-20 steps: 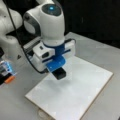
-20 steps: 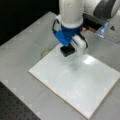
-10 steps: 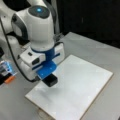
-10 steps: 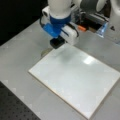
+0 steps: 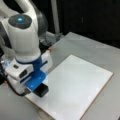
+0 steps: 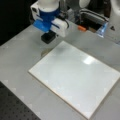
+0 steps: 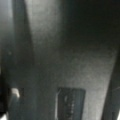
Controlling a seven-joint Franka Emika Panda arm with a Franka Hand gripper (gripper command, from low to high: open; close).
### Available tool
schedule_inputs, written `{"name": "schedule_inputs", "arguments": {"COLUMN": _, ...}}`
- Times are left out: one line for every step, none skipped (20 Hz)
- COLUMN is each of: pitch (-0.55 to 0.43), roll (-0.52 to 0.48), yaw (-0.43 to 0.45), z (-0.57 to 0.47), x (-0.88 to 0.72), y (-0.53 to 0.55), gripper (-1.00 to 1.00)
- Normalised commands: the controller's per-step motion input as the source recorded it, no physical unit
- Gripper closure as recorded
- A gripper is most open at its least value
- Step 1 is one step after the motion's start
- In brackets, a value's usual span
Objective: Erasing curve lines
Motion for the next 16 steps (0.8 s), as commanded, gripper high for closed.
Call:
{"name": "schedule_inputs", "arguments": {"pitch": 0.118, "roll": 0.090, "yaw": 0.200, "z": 0.04, "x": 0.36, "y": -0.31, "gripper": 1.00}}
{"name": "schedule_inputs", "arguments": {"pitch": 0.122, "roll": 0.104, "yaw": 0.196, "z": 0.05, "x": 0.36, "y": -0.33, "gripper": 1.00}}
{"name": "schedule_inputs", "arguments": {"pitch": 0.131, "roll": 0.130, "yaw": 0.203, "z": 0.05, "x": 0.37, "y": -0.36, "gripper": 1.00}}
{"name": "schedule_inputs", "arguments": {"pitch": 0.138, "roll": 0.149, "yaw": 0.199, "z": 0.04, "x": 0.38, "y": -0.37, "gripper": 1.00}}
{"name": "schedule_inputs", "arguments": {"pitch": 0.139, "roll": 0.154, "yaw": 0.183, "z": 0.05, "x": 0.37, "y": -0.37, "gripper": 1.00}}
{"name": "schedule_inputs", "arguments": {"pitch": 0.145, "roll": 0.182, "yaw": 0.177, "z": 0.05, "x": 0.36, "y": -0.36, "gripper": 1.00}}
{"name": "schedule_inputs", "arguments": {"pitch": 0.147, "roll": 0.204, "yaw": 0.162, "z": 0.04, "x": 0.36, "y": -0.34, "gripper": 1.00}}
{"name": "schedule_inputs", "arguments": {"pitch": 0.144, "roll": 0.208, "yaw": 0.138, "z": 0.04, "x": 0.36, "y": -0.33, "gripper": 1.00}}
{"name": "schedule_inputs", "arguments": {"pitch": 0.140, "roll": 0.220, "yaw": 0.120, "z": 0.02, "x": 0.35, "y": -0.31, "gripper": 1.00}}
{"name": "schedule_inputs", "arguments": {"pitch": 0.140, "roll": 0.239, "yaw": 0.104, "z": 0.01, "x": 0.35, "y": -0.30, "gripper": 1.00}}
{"name": "schedule_inputs", "arguments": {"pitch": 0.145, "roll": 0.266, "yaw": 0.086, "z": -0.01, "x": 0.35, "y": -0.29, "gripper": 1.00}}
{"name": "schedule_inputs", "arguments": {"pitch": 0.152, "roll": 0.329, "yaw": 0.048, "z": -0.03, "x": 0.35, "y": -0.28, "gripper": 1.00}}
{"name": "schedule_inputs", "arguments": {"pitch": 0.152, "roll": 0.359, "yaw": 0.010, "z": -0.06, "x": 0.33, "y": -0.26, "gripper": 1.00}}
{"name": "schedule_inputs", "arguments": {"pitch": 0.149, "roll": 0.358, "yaw": -0.012, "z": -0.06, "x": 0.32, "y": -0.24, "gripper": 1.00}}
{"name": "schedule_inputs", "arguments": {"pitch": 0.139, "roll": 0.370, "yaw": -0.069, "z": -0.06, "x": 0.28, "y": -0.22, "gripper": 1.00}}
{"name": "schedule_inputs", "arguments": {"pitch": 0.132, "roll": 0.371, "yaw": -0.110, "z": -0.05, "x": 0.25, "y": -0.20, "gripper": 1.00}}
